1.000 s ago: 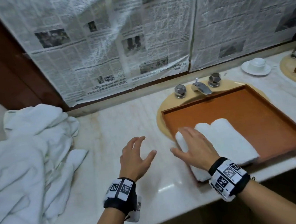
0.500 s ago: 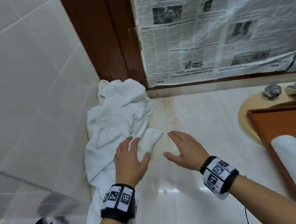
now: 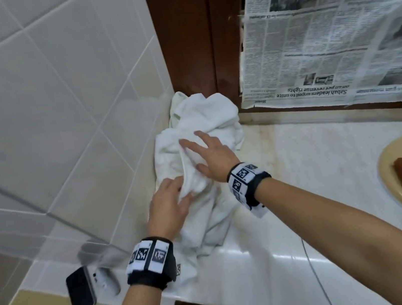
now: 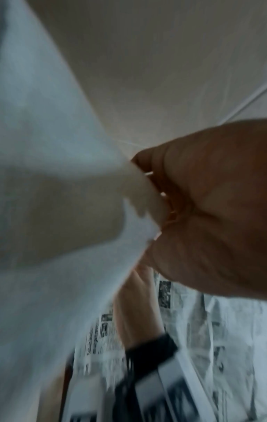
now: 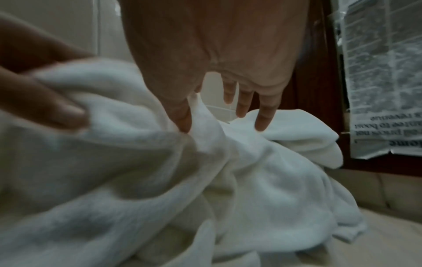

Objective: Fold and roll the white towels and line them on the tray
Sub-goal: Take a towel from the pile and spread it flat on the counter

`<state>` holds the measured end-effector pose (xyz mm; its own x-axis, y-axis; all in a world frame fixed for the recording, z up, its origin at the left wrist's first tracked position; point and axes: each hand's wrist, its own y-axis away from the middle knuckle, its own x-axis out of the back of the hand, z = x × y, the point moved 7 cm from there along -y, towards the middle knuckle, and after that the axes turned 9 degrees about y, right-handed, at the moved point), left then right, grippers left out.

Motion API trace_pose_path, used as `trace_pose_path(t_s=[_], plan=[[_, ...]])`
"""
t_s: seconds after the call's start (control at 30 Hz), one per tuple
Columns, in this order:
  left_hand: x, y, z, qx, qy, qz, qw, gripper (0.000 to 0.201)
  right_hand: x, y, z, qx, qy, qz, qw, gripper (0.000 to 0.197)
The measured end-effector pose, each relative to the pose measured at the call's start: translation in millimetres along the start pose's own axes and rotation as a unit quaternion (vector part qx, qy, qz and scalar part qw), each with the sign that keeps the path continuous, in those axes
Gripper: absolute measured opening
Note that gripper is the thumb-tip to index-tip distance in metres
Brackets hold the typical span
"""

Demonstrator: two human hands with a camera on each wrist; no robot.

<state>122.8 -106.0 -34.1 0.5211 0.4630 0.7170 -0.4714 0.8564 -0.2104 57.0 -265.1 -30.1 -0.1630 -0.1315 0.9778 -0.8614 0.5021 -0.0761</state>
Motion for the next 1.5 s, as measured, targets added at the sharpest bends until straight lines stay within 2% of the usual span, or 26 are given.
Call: trace_pose_path(t_s=[0.07, 0.13, 0.2, 0.23, 0.27, 0.37, 0.43, 0.53, 0.63, 0.73, 0.83, 0.9, 0.93, 0.97, 1.03, 1.07, 1.13, 1.23, 1.3, 1.4, 1.47, 1.5], plan=[[-1.1, 16.4, 8.4, -0.057, 0.042, -0.031, 0.997, 0.025, -4.6, -2.5, -4.7, 0.028, -0.012, -0.042, 0.999, 0.061], [3.6, 22.8, 8.9, -0.077, 0.079, -0.043, 0.993, 0.018, -5.1, 3.8, -6.6, 0.054, -0.096, -0.044, 0.993, 0.033], [11.1, 22.0, 8.7, -0.075, 0.119, -0.041, 0.989, 0.014, -2.9, 20.1, 0.5, 0.025, -0.204, -0.03, 0.978, 0.011], [13.7, 20.7, 10.8, -0.077, 0.133, -0.04, 0.987, 0.014, -2.8, 30.2, 4.5, -0.007, -0.251, -0.037, 0.967, 0.007], [14.8, 19.8, 14.8, -0.081, 0.145, -0.042, 0.985, 0.014, -4.0, 40.8, 7.7, -0.035, -0.287, -0.056, 0.956, 0.009], [7.7, 21.6, 34.3, -0.087, 0.183, -0.066, 0.977, 0.021, -7.9, 75.6, 15.4, -0.086, -0.325, -0.11, 0.935, 0.034], [-1.4, 25.1, 46.9, -0.07, 0.199, -0.09, 0.973, 0.029, -0.8, 101.0, 25.1, -0.095, -0.323, -0.112, 0.935, 0.033], [-9.6, 30.1, 57.8, -0.044, 0.198, -0.088, 0.975, 0.03, 24.1, 147.8, 55.4, -0.13, -0.378, -0.068, 0.914, 0.027], [-20.7, 31.7, 73.6, -0.032, 0.186, -0.091, 0.978, 0.016, 67.6, 198.0, 84.6, -0.152, -0.409, -0.024, 0.9, 0.027], [-39.8, 33.2, 106.6, -0.055, 0.178, -0.092, 0.978, 0.02, 120.1, 248.4, 106.4, -0.161, -0.404, 0.022, 0.9, 0.042], [-61.1, 36.7, 151.0, -0.086, 0.176, -0.083, 0.977, 0.008, 162.1, 298.8, 127.9, -0.158, -0.457, 0.07, 0.872, 0.044], [-77.1, 43.0, 180.8, -0.103, 0.183, -0.09, 0.974, 0.007, 176.3, 330.7, 149.9, -0.157, -0.484, 0.111, 0.853, 0.05], [-86.9, 47.3, 191.4, -0.109, 0.186, -0.099, 0.971, 0.008, 177.3, 345.5, 160.9, -0.157, -0.479, 0.125, 0.854, 0.053], [-98.1, 51.7, 197.8, -0.106, 0.191, -0.111, 0.97, 0.01, 170.8, 359.0, 173.8, -0.166, -0.452, 0.132, 0.867, 0.056], [-124.2, 59.4, 195.3, -0.081, 0.189, -0.148, 0.967, 0.014, 139.3, 379.5, 198.6, -0.203, -0.345, 0.113, 0.909, 0.053], [-138.7, 65.4, 188.1, -0.061, 0.175, -0.172, 0.968, 0.016, 117.1, 387.1, 205.7, -0.219, -0.287, 0.091, 0.928, 0.045], [-165.6, 78.9, 166.5, -0.024, 0.126, -0.221, 0.967, 0.015, 73.3, 393.3, 210.2, -0.238, -0.22, 0.055, 0.944, 0.027], [-191.7, 106.0, 131.2, 0.02, 0.077, -0.281, 0.956, 0.022, 18.4, 388.4, 196.0, -0.246, -0.182, -0.006, 0.952, 0.021], [-196.7, 121.9, 114.7, 0.046, 0.06, -0.297, 0.952, 0.032, -6.8, 382.3, 187.3, -0.248, -0.189, -0.028, 0.95, 0.02], [-194.1, 137.9, 103.6, 0.03, 0.024, -0.295, 0.955, 0.051, -33.7, 377.1, 181.2, -0.265, -0.204, -0.033, 0.942, 0.017], [-187.7, 138.4, 92.3, 0.017, 0.002, -0.271, 0.962, 0.057, -47.2, 377.6, 182.5, -0.285, -0.205, -0.05, 0.935, 0.034], [-182.3, 136.2, 83.5, 0.026, -0.011, -0.25, 0.968, 0.051, -52.7, 378.4, 184.0, -0.29, -0.198, -0.066, 0.934, 0.046]])
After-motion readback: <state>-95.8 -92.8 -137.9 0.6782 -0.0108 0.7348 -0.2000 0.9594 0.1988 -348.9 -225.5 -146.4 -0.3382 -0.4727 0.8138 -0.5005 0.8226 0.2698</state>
